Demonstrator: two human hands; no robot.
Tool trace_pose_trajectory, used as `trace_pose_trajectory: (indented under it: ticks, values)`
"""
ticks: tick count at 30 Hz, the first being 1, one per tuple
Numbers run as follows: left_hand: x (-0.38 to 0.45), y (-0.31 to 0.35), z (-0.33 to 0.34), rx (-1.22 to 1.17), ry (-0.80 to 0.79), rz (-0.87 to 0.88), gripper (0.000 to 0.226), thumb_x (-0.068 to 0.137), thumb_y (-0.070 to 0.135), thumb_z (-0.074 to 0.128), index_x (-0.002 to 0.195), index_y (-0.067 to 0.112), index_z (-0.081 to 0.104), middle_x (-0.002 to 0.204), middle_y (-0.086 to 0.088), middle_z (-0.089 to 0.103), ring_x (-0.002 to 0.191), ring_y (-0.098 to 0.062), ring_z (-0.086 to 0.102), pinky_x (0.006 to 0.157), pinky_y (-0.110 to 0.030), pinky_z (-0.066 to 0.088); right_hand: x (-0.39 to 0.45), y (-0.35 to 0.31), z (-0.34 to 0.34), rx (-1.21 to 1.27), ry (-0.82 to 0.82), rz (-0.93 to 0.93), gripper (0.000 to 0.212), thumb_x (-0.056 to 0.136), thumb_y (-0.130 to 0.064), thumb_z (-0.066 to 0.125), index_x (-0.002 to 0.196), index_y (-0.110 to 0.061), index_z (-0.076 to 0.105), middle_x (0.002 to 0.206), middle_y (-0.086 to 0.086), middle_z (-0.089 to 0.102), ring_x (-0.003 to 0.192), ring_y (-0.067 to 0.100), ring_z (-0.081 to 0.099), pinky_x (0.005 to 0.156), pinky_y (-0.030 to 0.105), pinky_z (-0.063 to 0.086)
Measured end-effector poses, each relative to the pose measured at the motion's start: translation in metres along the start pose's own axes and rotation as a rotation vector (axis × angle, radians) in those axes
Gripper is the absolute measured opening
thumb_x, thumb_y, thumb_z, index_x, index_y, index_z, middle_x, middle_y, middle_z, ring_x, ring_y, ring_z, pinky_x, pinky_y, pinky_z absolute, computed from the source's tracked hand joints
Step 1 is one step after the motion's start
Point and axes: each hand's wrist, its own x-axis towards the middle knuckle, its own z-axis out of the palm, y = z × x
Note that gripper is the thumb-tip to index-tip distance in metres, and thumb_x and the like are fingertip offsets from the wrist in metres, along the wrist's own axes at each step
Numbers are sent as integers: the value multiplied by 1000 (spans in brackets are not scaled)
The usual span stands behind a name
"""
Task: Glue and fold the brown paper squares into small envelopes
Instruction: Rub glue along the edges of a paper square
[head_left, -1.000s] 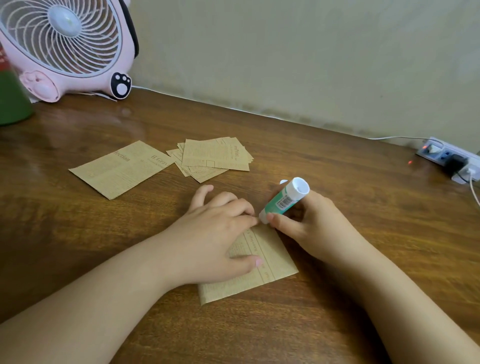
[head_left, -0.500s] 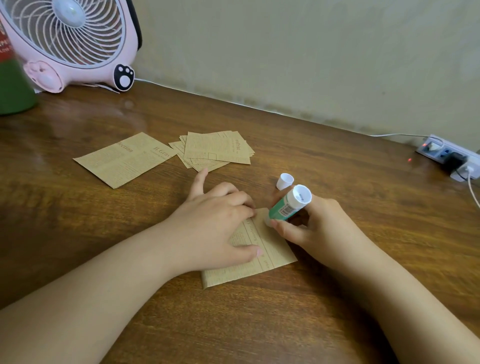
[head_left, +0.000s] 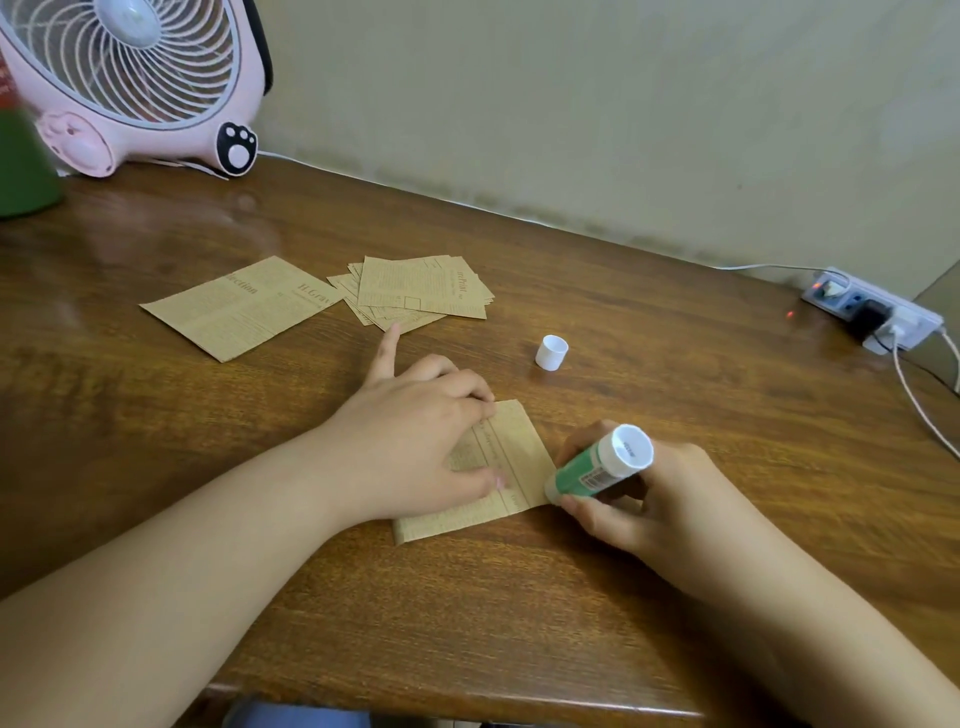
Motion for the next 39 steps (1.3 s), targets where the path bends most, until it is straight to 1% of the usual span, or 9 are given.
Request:
trace_pose_trajectory:
  ticks: [5,8,15,20,22,27,31,35,39]
  values:
    - [-2,0,2,-29,6,-9,70,83,71,35,142,33,37,140,29,32,132,5,16,111,-56,-18,9,-4,-13,141,112,160,13,75,-35,71,84,-36,62,85,-17,69,84,-2,63,71,17,52]
    - [-2,-1,2,-39,14,-18,69,81,72,37,139,33,40,140,28,34,133,6,16,111,-54,-18,36,-4,-12,116,161,198,24,79,-35,68,101,-31,59,98,-23,60,84,-7,61,70,8,50]
    - [-4,-1,1,-44,45,-35,65,78,73,39,127,31,46,131,19,36,131,0,18,113,-53,-13,79,-6,11,-57,58,147,25,83,-31,68,105,-19,63,106,-4,65,87,3,59,75,14,49]
    - [-3,-2,2,-61,77,-47,64,75,74,41,122,32,49,120,16,33,125,-4,20,114,-52,-11,72,-8,10,-98,37,143,24,83,-31,68,102,-18,63,101,-2,67,88,9,62,79,26,52]
    - [-4,-2,1,-66,75,-47,63,76,74,40,123,32,48,117,16,34,124,-4,21,114,-53,-12,66,-8,9,-114,21,142,23,82,-32,69,101,-20,62,98,-5,67,86,8,61,75,22,51]
    - [-9,2,2,30,151,14,67,83,59,17,126,23,55,124,17,43,124,-6,29,113,-56,-13,44,-2,-7,137,287,234,17,81,-28,69,96,-29,60,91,-22,62,80,-14,60,64,4,46]
    - [-11,5,2,92,98,49,74,79,42,11,137,15,48,140,10,41,131,-7,24,111,-60,-14,22,3,-16,138,320,296,15,78,-34,67,90,-32,58,87,-25,62,83,-12,61,66,11,48]
    - [-14,0,0,68,32,13,78,76,51,17,148,22,29,143,20,25,130,-2,9,107,-59,-23,7,5,-15,176,317,335,19,76,-38,67,92,-31,61,91,-18,67,84,-6,63,70,18,50]
    - [-17,1,-3,74,4,-38,80,75,70,14,142,30,35,127,22,31,129,-6,15,107,-61,-22,4,6,-16,212,326,345,18,77,-35,68,93,-28,62,90,-15,68,83,-4,64,70,20,52]
